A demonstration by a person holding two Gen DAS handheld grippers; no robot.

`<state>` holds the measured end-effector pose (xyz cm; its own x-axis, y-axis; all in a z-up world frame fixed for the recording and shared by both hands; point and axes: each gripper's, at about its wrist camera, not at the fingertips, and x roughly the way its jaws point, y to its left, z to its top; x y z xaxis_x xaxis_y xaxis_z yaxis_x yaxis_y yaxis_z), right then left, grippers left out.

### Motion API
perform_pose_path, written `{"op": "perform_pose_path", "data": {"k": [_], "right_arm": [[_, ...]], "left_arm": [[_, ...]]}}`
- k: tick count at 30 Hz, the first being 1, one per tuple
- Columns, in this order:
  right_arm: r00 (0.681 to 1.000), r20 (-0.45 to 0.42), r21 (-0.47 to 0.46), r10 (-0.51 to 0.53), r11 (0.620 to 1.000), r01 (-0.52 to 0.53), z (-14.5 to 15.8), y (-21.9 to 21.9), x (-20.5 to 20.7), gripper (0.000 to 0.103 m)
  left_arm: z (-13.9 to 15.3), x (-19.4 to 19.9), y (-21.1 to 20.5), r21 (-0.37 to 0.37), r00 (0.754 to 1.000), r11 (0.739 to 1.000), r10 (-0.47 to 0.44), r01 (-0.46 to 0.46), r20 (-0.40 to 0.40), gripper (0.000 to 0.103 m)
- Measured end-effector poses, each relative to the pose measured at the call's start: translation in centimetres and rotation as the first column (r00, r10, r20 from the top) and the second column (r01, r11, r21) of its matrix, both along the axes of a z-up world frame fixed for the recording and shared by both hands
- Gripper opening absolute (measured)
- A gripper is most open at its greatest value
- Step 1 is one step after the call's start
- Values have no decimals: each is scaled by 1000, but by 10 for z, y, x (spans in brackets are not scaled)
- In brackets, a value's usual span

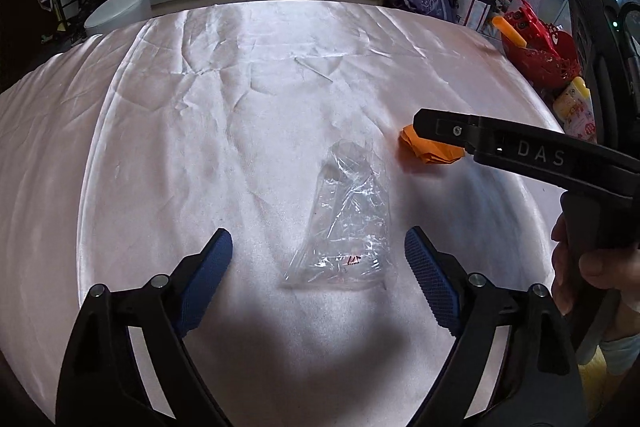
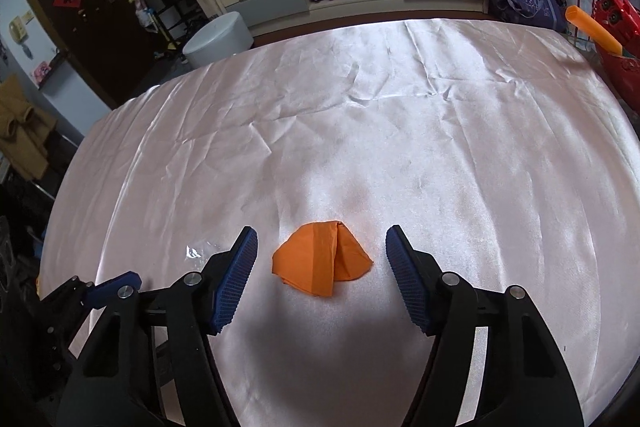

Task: Collect trash
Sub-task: 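Grasp the clear plastic bag with left tool while right tool grasps orange paper, then lower the plastic bag and orange paper into the black bin and open both tools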

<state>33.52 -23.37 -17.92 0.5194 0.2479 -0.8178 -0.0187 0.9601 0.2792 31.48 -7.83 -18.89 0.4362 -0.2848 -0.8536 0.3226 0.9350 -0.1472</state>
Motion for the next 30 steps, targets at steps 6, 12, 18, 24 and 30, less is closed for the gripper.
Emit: {"op": "perform_pose_path", "data": {"k": [6, 12, 18, 24, 30], "right_arm": [[999, -23, -34, 27, 999, -28, -12, 7, 7, 48], [998, -5, -75, 69, 995, -69, -10, 18, 4, 26], [995, 7, -96, 103, 990, -102, -4, 29, -7, 21], [998, 36, -26, 59, 998, -58, 18, 17, -31, 21], [995, 78, 2, 61, 998, -61, 49, 17, -72, 22]], "left_arm": [[-8, 7, -1, -10, 999, 999, -33, 33, -12, 54], [-8, 0, -6, 12, 998, 998, -58, 58, 10, 46], [-1, -11, -4, 12, 997, 998, -68, 67, 27, 29], [24, -30, 10, -21, 997, 999, -41, 42, 59, 22], [58, -67, 22, -14, 991, 1000, -25, 27, 129, 21]]}}
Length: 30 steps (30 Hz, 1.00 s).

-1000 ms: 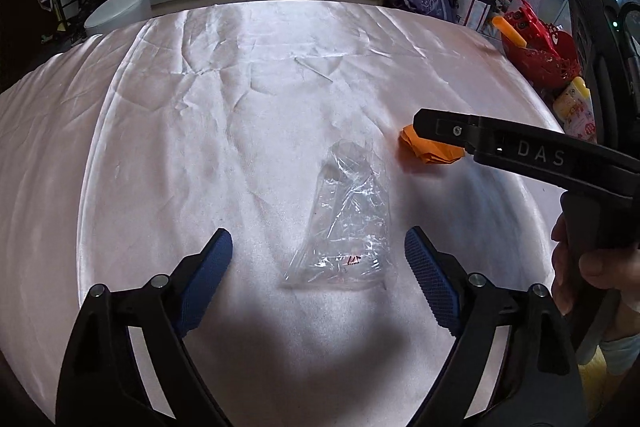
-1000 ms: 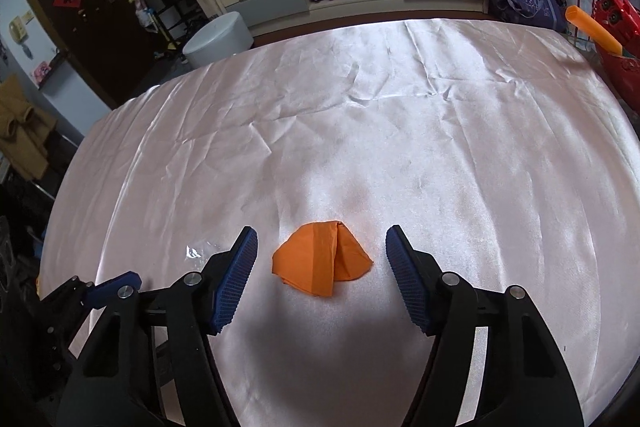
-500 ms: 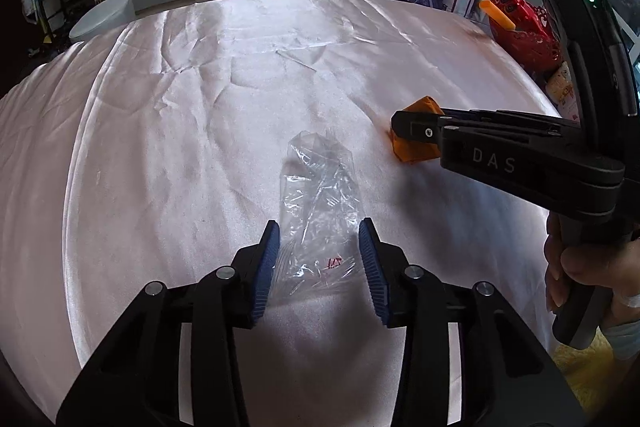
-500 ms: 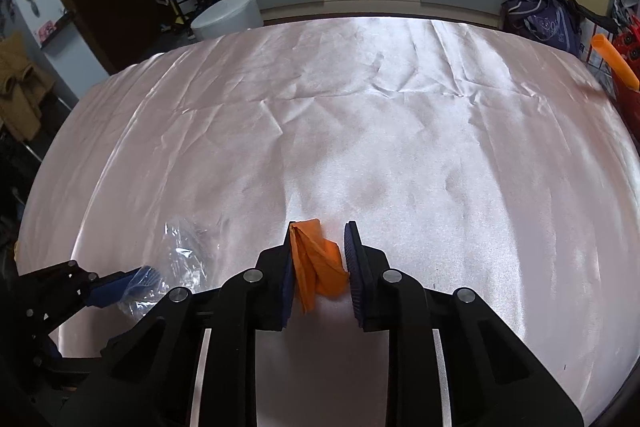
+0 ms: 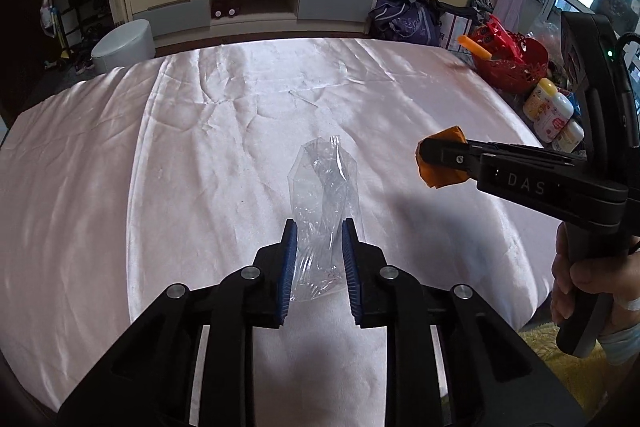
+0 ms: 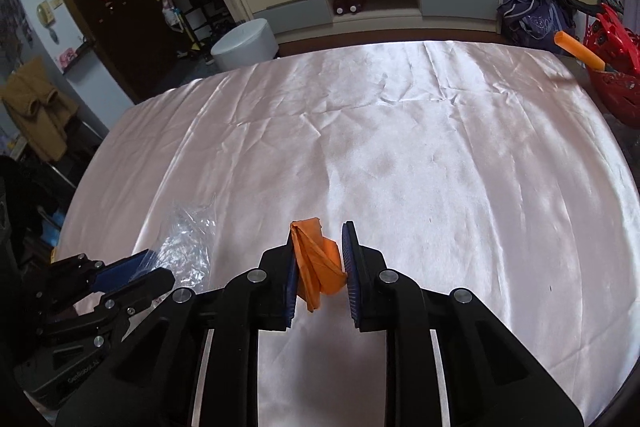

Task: Collect trash
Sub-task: 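Lower the plastic bag and orange paper into the black bin and open both tools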

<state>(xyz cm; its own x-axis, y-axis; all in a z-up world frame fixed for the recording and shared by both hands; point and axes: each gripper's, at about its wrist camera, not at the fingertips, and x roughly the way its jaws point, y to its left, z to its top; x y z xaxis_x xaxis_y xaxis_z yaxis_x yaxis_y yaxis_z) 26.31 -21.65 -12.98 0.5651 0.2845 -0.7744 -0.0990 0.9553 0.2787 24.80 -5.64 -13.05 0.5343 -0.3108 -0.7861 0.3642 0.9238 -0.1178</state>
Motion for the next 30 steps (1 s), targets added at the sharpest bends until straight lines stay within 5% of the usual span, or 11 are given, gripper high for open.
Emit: {"op": "perform_pose_path", "data": {"k": [9, 16, 22, 30], "right_arm": [[995, 88, 10, 43, 999, -44, 50, 9, -76, 22], [989, 122, 6, 83, 996, -85, 59, 22, -131, 22], [990, 109, 15, 93, 995, -95, 42, 29, -170, 22], [997, 2, 39, 81, 996, -81, -18, 33, -201, 22]], "left_arm": [[38, -73, 16, -26, 998, 1000, 18, -16, 66, 21], [50, -129, 23, -38, 995, 999, 18, -14, 102, 21], [31, -167, 28, -62, 997, 998, 17, -12, 79, 21], [-30, -196, 35, -69, 999, 997, 28, -29, -16, 21]]}}
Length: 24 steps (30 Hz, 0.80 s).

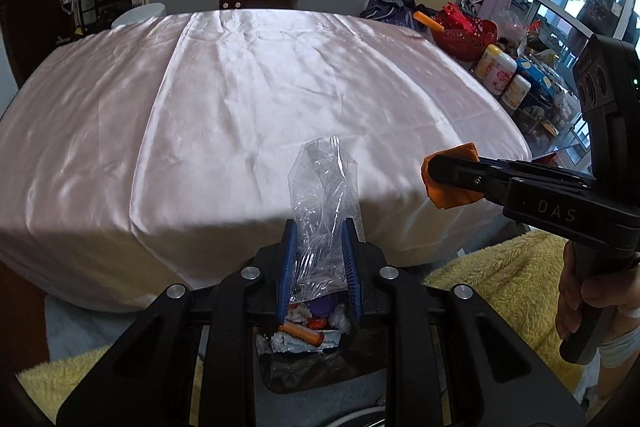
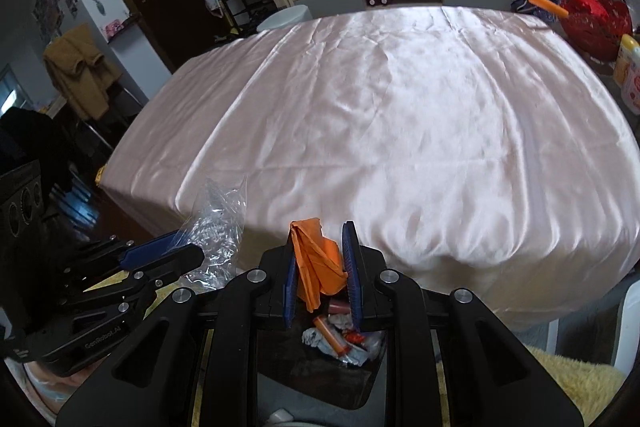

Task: Collect trash
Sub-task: 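Lower the plastic bag and orange paper into the black bin and open both tools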

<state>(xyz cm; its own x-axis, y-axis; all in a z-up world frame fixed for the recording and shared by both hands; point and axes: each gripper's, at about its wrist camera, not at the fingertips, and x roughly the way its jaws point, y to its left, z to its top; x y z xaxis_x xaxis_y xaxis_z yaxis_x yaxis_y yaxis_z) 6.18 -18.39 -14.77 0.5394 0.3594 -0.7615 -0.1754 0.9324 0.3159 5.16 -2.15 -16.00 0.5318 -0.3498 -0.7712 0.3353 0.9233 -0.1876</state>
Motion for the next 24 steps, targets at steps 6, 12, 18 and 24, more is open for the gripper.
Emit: {"op": "perform_pose_path", "data": {"k": [6, 12, 18, 24], "right_arm": [[995, -96, 19, 2, 1000, -1, -55, 5, -12, 22], [983, -182, 40, -1, 999, 9, -102, 5, -15, 22], [980, -199, 30, -5, 999, 11, -110, 9, -12, 24], [974, -226, 13, -1, 1000, 4, -117, 19, -7, 33]], "left_arm": [[-49, -14, 4, 6, 997, 1000, -1, 2, -83, 21], [-94, -21, 7, 16, 984, 1000, -2, 5, -181, 21], [-112, -24, 5, 52, 977, 998, -9, 21, -212, 22], [-118, -22, 2, 62, 970, 998, -1, 16, -242, 24]]}}
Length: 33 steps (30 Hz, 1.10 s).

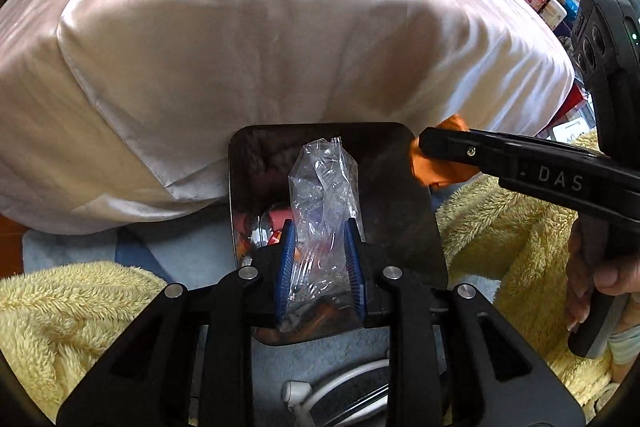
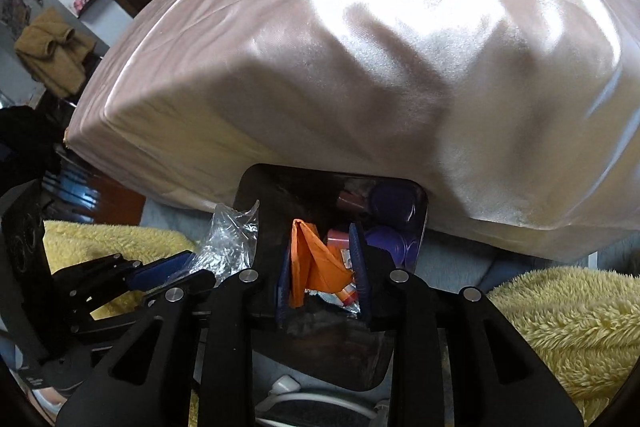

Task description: Collect trash

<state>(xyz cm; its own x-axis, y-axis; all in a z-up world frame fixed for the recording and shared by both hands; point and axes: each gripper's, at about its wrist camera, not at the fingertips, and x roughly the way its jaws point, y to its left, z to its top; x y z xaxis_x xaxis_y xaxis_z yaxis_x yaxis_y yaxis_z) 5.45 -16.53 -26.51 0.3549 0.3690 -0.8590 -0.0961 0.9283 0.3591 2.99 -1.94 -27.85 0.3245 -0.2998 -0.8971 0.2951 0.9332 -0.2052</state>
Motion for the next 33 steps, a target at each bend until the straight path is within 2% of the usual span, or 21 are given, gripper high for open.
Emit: {"op": "perform_pose_path", "data": {"k": [3, 5, 8, 10, 12, 14, 15, 17, 19, 24, 29, 33], "right_arm": [[1000, 4, -7, -5, 1000, 5, -1, 5, 2, 43], [1000, 5, -12, -19, 1000, 19, -2, 2, 2, 46], [999, -1, -18, -44, 999, 44, -3, -3, 1, 52], [998, 6, -24, -57, 998, 57, -2, -6, 0, 63], [997, 22, -27, -72, 997, 72, 1, -11, -1, 81], [995, 39, -34, -91, 995, 93, 7, -15, -3, 94], [994, 45, -37, -99, 994, 101, 10, -18, -4, 100], [992, 56, -37, -109, 993, 111, 18, -21, -6, 100], [991, 72, -46, -116, 992, 120, 28, -25, -9, 100], [972, 185, -59, -144, 986, 157, 74, -37, -20, 100], [913, 372, -140, -166, 963, 232, 139, -43, -35, 100], [852, 489, -143, -188, 946, 291, 185, -52, -48, 100]], "left_arm": [[-2, 1, 0, 4, 1000, 1000, 4, -4, -6, 25], [-2, 0, 0, 8, 1000, 1000, 6, -6, -7, 34], [-2, -1, -1, 26, 1000, 1000, 11, -12, 4, 42], [0, 0, 0, 30, 1000, 999, 14, -15, 11, 48], [4, 0, 2, 36, 999, 999, 19, -20, 25, 56], [10, 1, 5, 40, 999, 999, 27, -29, 45, 72], [15, 0, 5, 40, 998, 999, 29, -32, 59, 75], [27, -1, 6, 37, 995, 999, 36, -39, 92, 88], [38, -2, 8, 34, 992, 998, 46, -50, 115, 95], [84, -6, 13, 5, 975, 996, 86, -89, 203, 95], [145, -15, 21, -43, 927, 990, 140, -133, 348, 95], [189, -19, 26, -59, 880, 985, 171, -162, 443, 95]]}}
